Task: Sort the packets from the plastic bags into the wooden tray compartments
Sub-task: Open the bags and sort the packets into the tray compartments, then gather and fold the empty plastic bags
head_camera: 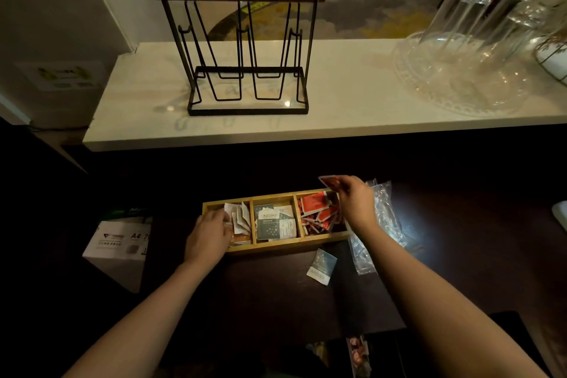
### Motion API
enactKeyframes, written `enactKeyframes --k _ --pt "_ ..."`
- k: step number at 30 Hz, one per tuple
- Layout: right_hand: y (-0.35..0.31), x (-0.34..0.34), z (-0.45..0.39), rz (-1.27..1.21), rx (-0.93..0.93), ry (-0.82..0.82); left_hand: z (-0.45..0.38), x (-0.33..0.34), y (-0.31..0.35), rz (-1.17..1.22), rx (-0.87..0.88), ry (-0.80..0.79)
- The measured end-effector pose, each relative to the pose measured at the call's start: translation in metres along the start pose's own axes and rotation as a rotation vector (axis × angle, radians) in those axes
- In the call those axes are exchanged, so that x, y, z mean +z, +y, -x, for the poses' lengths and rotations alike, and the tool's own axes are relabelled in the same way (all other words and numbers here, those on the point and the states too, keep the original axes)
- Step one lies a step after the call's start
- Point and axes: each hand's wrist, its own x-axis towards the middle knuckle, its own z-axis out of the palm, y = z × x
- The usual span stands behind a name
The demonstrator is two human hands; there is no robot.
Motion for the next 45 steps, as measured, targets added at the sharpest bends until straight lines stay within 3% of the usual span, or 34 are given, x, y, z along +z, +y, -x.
enactKeyframes --k 2,5,7,9,11,13,16,21,27,31,34,37,41,45 --pt "-0.001 0.005 0.002 0.111 -0.071 -0.086 0.008 -0.010 0.008 0.047 -0.019 0.109" --pt "0.005 0.014 0.012 0.317 -0.107 -0.217 0.028 -0.016 0.035 -0.020 0.197 0.212" --pt "0.006 0.016 0.017 0.415 -0.127 -0.322 0.044 -0.009 0.065 -0.032 0.420 0.085" --pt "0.006 0.015 0.017 0.480 -0.151 -0.372 0.059 0.009 0.099 -0.057 0.611 -0.184" --pt "0.004 0.013 0.015 0.515 -0.173 -0.384 0.069 0.030 0.127 -0.108 0.733 -0.403" --pt "0.003 0.012 0.014 0.523 -0.170 -0.399 0.074 0.054 0.142 -0.187 0.784 -0.500" --pt "0.004 0.011 0.017 0.490 -0.133 -0.424 0.074 0.079 0.143 -0.409 0.816 -0.545" --pt "0.008 0.014 0.018 0.411 -0.131 -0.418 0.072 0.085 0.142 -0.488 0.961 -0.410" --pt "0.010 0.012 0.022 0.393 -0.151 -0.317 0.068 0.074 0.136 -0.504 0.986 -0.362" --pt "0.008 0.012 0.023 0.380 -0.170 -0.302 0.059 0.044 0.125 -0.317 0.989 -0.180" --pt "0.006 0.010 0.024 0.360 -0.183 -0.278 0.047 0.014 0.116 -0.081 0.880 0.012" --pt "0.004 0.007 0.027 0.348 -0.182 -0.244 0.025 -0.007 0.102 -0.090 0.701 0.125" --pt "0.005 0.005 0.030 0.339 -0.193 -0.230 0.005 -0.002 0.091 -0.281 0.501 0.005" --pt "0.014 -0.006 0.030 0.310 -0.182 -0.120 0.009 0.023 0.083 -0.356 0.520 -0.096"
